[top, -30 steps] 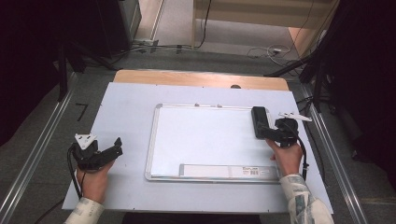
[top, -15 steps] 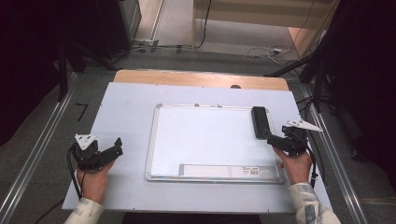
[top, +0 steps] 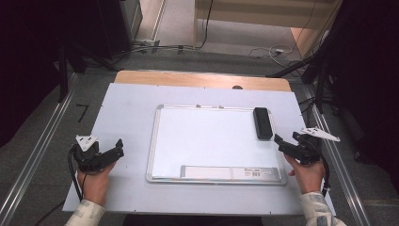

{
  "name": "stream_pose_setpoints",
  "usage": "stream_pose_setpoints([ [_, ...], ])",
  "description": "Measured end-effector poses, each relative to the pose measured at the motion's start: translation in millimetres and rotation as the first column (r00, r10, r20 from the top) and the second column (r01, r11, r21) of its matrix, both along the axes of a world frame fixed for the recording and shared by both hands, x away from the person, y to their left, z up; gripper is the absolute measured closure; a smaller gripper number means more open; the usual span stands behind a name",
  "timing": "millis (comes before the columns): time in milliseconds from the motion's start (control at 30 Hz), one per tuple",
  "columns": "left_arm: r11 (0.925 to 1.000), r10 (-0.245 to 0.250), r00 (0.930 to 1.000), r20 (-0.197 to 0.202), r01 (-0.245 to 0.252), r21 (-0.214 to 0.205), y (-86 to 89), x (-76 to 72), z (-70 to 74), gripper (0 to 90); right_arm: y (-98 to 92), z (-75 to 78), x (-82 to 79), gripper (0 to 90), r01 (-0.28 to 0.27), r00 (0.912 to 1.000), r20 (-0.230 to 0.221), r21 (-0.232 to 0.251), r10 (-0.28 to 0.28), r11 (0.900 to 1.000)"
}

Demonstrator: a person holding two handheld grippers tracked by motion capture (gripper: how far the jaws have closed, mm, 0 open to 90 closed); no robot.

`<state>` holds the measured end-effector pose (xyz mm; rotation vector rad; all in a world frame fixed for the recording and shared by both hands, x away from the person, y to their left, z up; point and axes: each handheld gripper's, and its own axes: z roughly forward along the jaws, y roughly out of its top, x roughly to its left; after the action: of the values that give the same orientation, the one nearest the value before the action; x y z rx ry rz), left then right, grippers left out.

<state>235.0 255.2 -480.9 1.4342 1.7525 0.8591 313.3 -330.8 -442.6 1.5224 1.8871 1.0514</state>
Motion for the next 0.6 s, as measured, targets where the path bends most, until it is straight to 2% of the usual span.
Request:
stream_pose_setpoints([
  [367,1.0000,0.002,1.0000,-0.002,-0.002,0.000,0.3,0.0,-0.1,6.9,-8.8,0.6,-12.3,22.0,0.015,0.9998,0.016,-0.022,-0.015,0.9996],
  [600,1.0000,0.001,1.0000,-0.002,-0.001,0.000,0.2,0.1,-0.3,6.9,-16.3,-0.6,-18.8,22.1,0.029,0.9994,0.017,-0.015,-0.029,0.9995],
])
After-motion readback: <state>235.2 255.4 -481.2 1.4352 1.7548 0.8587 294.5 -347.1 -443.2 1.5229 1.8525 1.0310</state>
